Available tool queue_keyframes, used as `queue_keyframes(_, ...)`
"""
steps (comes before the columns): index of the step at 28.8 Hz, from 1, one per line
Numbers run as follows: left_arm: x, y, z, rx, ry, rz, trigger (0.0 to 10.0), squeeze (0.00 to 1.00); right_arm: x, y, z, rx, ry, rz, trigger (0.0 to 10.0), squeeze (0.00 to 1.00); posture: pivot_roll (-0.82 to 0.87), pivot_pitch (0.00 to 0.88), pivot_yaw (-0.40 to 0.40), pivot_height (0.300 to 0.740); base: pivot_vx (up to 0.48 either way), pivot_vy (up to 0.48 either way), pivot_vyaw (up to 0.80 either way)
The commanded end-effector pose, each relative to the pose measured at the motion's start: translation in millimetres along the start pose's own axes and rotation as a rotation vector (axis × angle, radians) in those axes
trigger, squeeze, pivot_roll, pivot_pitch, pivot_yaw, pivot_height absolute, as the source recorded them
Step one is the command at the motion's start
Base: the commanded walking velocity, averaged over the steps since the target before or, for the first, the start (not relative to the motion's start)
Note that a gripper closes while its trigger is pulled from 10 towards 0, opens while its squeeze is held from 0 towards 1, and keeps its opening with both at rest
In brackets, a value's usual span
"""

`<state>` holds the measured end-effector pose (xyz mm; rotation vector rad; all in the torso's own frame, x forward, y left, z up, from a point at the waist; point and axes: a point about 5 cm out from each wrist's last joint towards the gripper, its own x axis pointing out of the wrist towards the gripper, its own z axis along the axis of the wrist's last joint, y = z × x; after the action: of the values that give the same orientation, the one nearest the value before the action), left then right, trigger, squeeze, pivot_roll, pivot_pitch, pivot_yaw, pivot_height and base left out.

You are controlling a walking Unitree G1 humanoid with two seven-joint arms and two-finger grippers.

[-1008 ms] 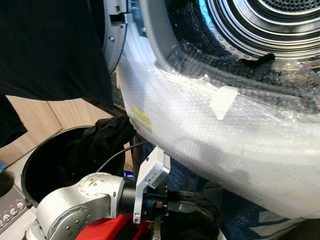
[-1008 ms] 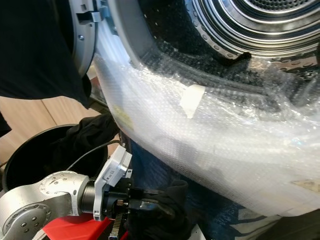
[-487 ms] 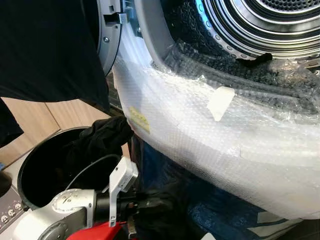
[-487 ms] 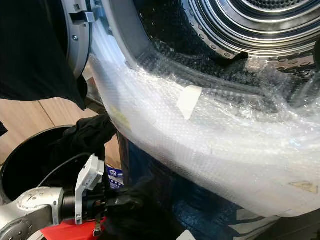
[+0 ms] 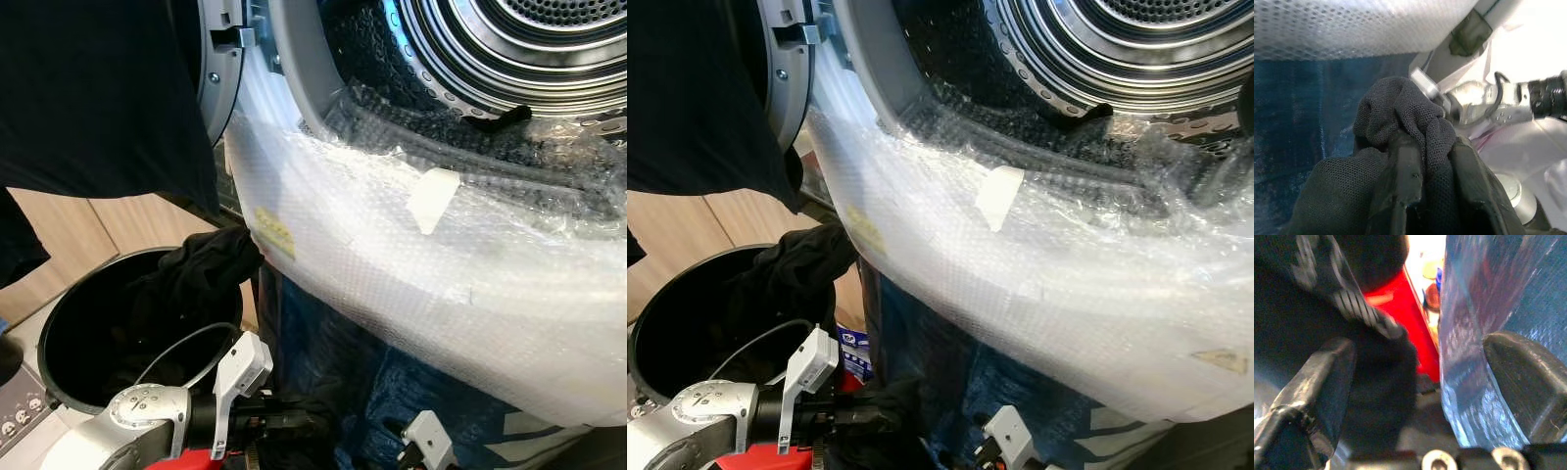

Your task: Clothes washing

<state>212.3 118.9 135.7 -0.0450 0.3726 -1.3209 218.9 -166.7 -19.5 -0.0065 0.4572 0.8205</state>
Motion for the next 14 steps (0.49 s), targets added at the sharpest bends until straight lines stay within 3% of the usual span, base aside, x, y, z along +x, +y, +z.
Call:
queue_keyframes(1, 3.8, -0.9, 3, 0.034, -0.002, -0.029, 0.0, 0.00, -3.7, -3.0, 10, 0.036, -0.066, 0.016, 10.0, 1.00, 0.07, 0.145, -0.025, 0.740, 0.000, 0.000, 0.00)
queue_keyframes(5, 4.9, -0.2, 7, 0.048, -0.012, -0.026, 0.0, 0.00, -14.2, -0.2, 18, 0.033, -0.081, 0.119, 10.0, 1.00, 0.07, 0.148, -0.026, 0.740, 0.000, 0.000, 0.00)
queue_keyframes(10, 9.8, 2.8, 5, 0.062, -0.008, -0.032, 0.0, 0.00, -23.6, 9.9, 11, 0.012, 0.004, 0.236, 10.0, 1.00, 0.07, 0.152, -0.034, 0.740, 0.000, 0.000, 0.00)
queue_keyframes(14, 13.3, 4.4, 5, 0.060, -0.017, -0.014, 0.0, 0.00, -25.5, 13.3, 14, -0.002, 0.001, 0.247, 10.0, 1.00, 0.07, 0.154, -0.033, 0.740, 0.000, 0.000, 0.00)
